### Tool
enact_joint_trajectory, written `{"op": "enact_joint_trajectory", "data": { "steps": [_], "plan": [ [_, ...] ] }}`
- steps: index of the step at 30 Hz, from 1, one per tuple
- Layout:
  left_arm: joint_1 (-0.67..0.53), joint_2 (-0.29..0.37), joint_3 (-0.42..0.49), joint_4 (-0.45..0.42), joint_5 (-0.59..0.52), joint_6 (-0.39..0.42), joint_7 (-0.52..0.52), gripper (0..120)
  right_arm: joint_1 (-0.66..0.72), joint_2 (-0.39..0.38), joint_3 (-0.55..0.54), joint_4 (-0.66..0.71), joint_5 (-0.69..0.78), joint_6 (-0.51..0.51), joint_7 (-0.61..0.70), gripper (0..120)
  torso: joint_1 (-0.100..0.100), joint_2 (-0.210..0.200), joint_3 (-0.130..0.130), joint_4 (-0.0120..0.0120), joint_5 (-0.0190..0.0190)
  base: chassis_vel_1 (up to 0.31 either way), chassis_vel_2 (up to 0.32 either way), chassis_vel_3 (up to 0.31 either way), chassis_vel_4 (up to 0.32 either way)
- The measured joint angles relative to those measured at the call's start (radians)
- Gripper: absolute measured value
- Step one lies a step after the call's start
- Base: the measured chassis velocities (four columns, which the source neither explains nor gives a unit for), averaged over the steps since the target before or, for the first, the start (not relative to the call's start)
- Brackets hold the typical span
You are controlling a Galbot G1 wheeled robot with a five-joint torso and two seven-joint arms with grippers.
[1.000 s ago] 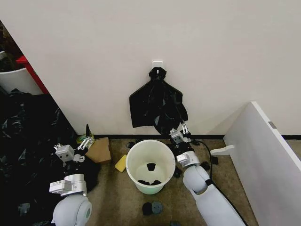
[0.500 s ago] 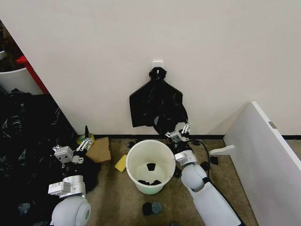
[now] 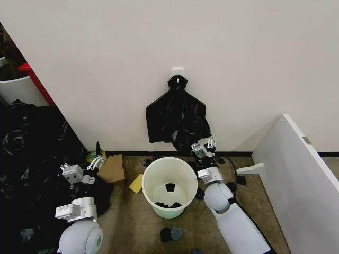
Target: Place the garbage bag over the trash bin.
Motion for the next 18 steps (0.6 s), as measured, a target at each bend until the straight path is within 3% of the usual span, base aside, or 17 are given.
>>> {"op": "enact_joint_trajectory", "data": {
  "steps": [10,12,18],
  "plan": [
    [-0.002,0.003,0.001,0.005,0.001,-0.001,0.000,100,-0.010,0.020,0.001,0.009,-0.026,0.023,0.057,85,0.000,0.000,0.000,0.0000,0.0000,0.000,0.000,0.000,0.000],
    [-0.002,0.003,0.001,0.005,0.001,-0.001,0.000,100,-0.009,0.022,0.001,0.008,-0.026,0.026,0.061,82,0.000,0.000,0.000,0.0000,0.0000,0.000,0.000,0.000,0.000],
    [-0.002,0.010,-0.001,0.008,-0.002,-0.003,-0.001,100,0.001,0.043,0.001,-0.001,-0.022,0.066,0.092,57,0.000,0.000,0.000,0.0000,0.0000,0.000,0.000,0.000,0.000]
  ]
}}
